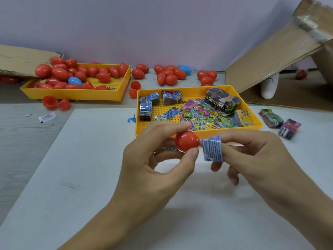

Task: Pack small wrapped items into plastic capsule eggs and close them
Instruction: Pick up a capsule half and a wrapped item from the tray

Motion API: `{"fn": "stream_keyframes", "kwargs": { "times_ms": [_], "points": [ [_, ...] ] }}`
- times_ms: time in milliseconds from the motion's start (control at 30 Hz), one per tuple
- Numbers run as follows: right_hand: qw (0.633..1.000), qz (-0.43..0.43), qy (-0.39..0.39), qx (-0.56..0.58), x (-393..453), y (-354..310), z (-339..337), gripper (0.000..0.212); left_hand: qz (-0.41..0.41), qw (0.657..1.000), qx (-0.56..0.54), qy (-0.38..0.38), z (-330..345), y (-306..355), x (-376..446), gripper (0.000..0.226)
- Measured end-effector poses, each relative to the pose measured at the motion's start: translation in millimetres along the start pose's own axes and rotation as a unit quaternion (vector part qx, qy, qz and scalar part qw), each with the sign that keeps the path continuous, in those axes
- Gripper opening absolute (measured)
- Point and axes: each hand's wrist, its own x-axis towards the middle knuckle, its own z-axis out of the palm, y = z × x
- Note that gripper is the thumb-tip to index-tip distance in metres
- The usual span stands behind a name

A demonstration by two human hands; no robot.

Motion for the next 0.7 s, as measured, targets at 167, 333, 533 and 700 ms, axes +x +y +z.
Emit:
{"fn": "stream_keyframes", "kwargs": {
  "times_ms": [167,333,533,700],
  "points": [
    [0.997,-0.067,0.027,-0.015,-2.0,-0.6,0.8,0.023,0.004,1.000,0.015,-0.007,0.3,0.8,-1.1,0.036],
    [0.993,-0.108,0.026,-0.045,-3.5,-1.0,3.1,0.019,0.018,0.998,0.050,-0.024,0.6,2.2,-1.3,0.037],
    [0.973,-0.166,0.038,-0.157,-6.9,-2.6,2.5,0.017,0.014,0.999,0.037,-0.013,3.1,4.9,-2.4,0.042],
    [0.969,-0.185,0.044,-0.157,-7.0,-2.4,1.8,0.023,0.015,0.999,0.032,-0.014,1.8,6.8,-2.2,0.031]
  ]
}}
